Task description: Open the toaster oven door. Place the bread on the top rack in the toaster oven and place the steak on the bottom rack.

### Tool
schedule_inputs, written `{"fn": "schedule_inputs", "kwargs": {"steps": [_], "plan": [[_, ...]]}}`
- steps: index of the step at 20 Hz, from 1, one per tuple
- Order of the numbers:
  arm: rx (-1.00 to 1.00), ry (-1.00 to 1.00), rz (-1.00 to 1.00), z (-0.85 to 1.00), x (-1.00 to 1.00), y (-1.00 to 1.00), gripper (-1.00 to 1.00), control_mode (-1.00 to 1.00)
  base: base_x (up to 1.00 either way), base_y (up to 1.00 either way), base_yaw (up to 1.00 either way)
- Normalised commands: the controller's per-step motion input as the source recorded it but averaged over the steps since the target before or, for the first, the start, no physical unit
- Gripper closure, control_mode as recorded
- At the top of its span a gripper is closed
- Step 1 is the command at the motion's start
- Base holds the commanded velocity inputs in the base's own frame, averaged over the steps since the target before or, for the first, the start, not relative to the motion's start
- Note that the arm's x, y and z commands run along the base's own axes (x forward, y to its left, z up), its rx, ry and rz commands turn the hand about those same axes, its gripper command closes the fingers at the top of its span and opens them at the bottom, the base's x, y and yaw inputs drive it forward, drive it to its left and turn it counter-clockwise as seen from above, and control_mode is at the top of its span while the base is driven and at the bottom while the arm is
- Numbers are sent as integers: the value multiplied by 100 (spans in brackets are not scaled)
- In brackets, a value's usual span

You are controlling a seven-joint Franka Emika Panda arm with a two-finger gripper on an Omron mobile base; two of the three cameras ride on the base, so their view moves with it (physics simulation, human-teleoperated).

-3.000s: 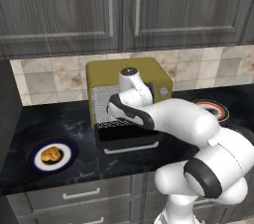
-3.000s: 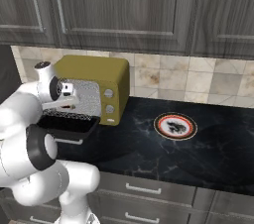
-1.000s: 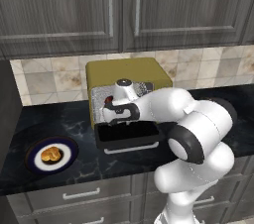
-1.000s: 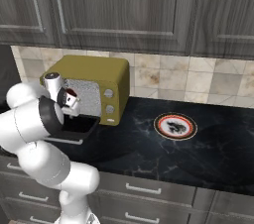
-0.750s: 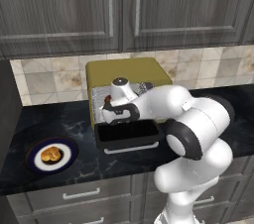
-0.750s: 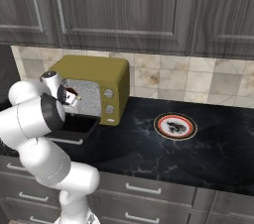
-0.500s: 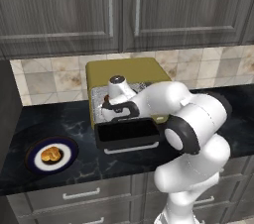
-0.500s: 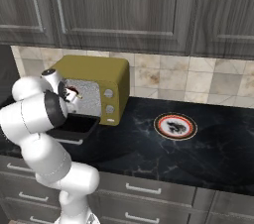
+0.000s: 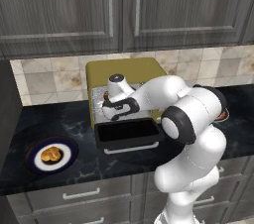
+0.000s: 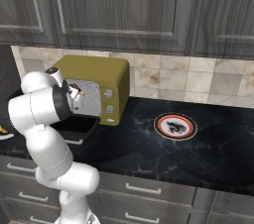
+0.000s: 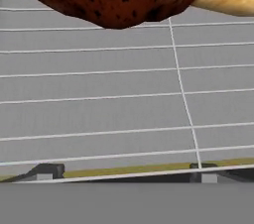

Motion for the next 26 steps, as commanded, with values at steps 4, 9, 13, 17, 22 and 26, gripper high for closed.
{"fn": "schedule_inputs", "kwargs": {"steps": [4, 9, 13, 17, 22, 26], "plan": [[0, -13, 0, -18, 10, 0, -100, -100, 0, 0, 0], [0, -15, 0, -1, 27, 0, -100, -100, 0, 0, 0], [0, -12, 0, -1, 24, 0, -100, -100, 0, 0, 0], [0, -5, 0, 0, 2, 1, -100, -100, 0, 0, 0], [0, 2, 0, 15, -36, 1, -100, -100, 0, 0, 0], [-1, 11, 0, 37, -36, 0, -100, -100, 0, 0, 0]]}}
